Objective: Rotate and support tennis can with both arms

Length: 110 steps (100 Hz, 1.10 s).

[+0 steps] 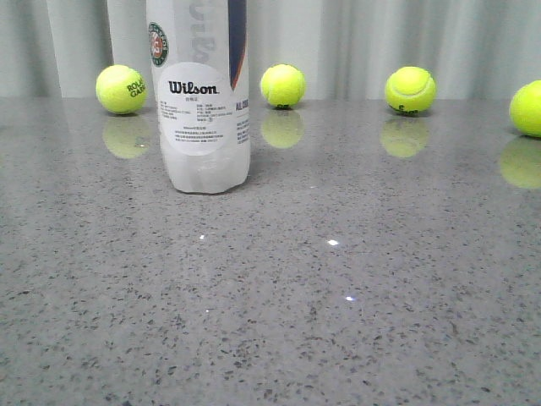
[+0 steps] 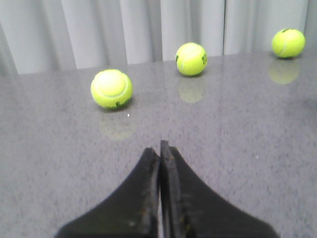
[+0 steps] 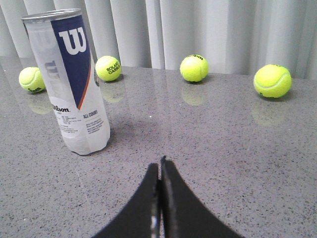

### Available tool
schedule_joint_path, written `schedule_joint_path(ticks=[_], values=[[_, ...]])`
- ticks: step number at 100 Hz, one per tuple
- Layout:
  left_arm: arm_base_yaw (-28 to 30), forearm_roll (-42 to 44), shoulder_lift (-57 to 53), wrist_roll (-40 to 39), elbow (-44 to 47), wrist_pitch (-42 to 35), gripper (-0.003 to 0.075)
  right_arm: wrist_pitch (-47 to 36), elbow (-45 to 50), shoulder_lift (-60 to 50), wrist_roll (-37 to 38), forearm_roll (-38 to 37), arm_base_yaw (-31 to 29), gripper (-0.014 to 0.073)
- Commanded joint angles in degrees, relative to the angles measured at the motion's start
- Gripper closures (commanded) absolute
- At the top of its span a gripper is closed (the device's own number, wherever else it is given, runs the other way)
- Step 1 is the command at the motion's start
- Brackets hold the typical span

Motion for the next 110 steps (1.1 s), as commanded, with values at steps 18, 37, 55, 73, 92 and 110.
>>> schedule_joint_path(ticks=[18, 37, 55, 73, 92, 110], values=[[0.2, 0.1, -10.5, -0.9, 9.7, -10.1, 0.0738, -4.4, -1.6, 0.3, -0.4, 0.4, 0.0, 0.0652], [0.2, 0.1, -9.7, -0.9, 9.2, -10.5, 0.0738, -4.3, -1.6, 0.4, -0.4, 0.4, 0.0, 0.0652], [0.2, 0.1, -9.7, -0.9, 9.3, -10.4, 0.0738, -4.3, -1.6, 0.4, -0.4, 0.4, 0.0, 0.0652], [0.2, 0.1, -9.7, -0.9, 9.3, -10.4, 0.0738, -4.3, -1.6, 0.4, -0.4, 0.4, 0.0, 0.0652], [0.2, 0.1, -9.7, -0.9, 9.3, -10.4, 0.0738, -4.3, -1.6, 0.4, -0.4, 0.4, 0.0, 0.0652], [0.2, 0.1, -9.7, -0.9, 9.3, -10.4, 0.0738, -4.3, -1.6, 0.4, -0.4, 0.4, 0.0, 0.0652]])
